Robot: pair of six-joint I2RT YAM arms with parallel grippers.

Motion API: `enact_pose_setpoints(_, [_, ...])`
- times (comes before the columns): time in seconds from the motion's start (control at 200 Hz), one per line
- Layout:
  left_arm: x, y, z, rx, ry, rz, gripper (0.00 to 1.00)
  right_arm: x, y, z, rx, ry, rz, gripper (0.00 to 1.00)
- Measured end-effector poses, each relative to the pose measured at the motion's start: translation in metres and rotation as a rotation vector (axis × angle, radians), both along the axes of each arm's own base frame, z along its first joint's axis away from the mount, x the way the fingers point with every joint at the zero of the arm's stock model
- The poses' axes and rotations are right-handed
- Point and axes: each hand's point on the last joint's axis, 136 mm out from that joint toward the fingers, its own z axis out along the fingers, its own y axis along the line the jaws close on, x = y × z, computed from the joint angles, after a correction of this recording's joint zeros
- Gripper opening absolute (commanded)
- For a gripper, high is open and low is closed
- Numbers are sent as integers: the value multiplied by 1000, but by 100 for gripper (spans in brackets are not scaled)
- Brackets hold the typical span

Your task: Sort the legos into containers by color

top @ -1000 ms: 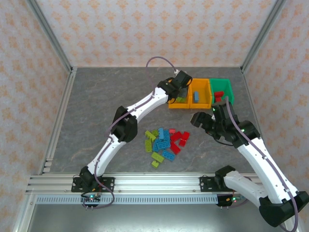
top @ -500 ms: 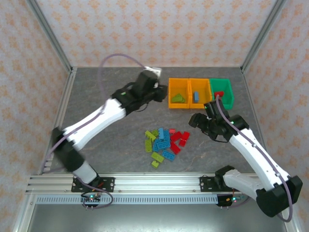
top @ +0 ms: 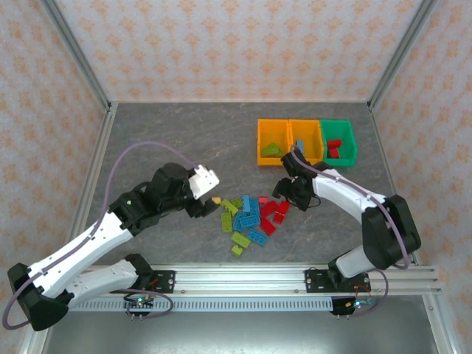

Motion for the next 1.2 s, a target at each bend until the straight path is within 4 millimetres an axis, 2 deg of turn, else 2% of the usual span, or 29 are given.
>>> enact_pose_setpoints(0.18, [-10, 3, -28, 81, -56, -110, 88, 1, -2, -25, -31, 39, -19, 56])
enact_pose_setpoints(0.395, [-9, -3, -33, 91, -99, -164, 98, 0, -5, -36, -39, 40, -65, 32])
enact_pose_setpoints(0.565, [-9, -3, -37, 100, -112, -176, 100, 1, -17, -18, -63, -32, -105, 25])
enact_pose_setpoints(0.696, [-8, -4, -32, 87, -137, -177, 100, 11, -38, 26, -51, -173, -179, 24])
enact_pose_setpoints(0.761, [-8, -4, -30, 80, -148, -177, 100, 24, -60, 53, -41, -255, -255, 24])
enact_pose_setpoints(0.846, [-8, -4, -30, 79, -150, -177, 100, 50, -104, 85, -54, -343, -384, 24])
enact_pose_setpoints(0.971, [-9, -5, -29, 75, -148, -183, 100, 94, -164, 111, -96, -393, -520, 23])
enact_pose_setpoints(1.076, [-10, -6, -30, 70, -145, -191, 100, 143, -197, 109, -120, -376, -555, 23])
enact_pose_setpoints(1.201, [-11, -7, -29, 66, -143, -195, 100, 197, -216, 82, -132, -324, -548, 27])
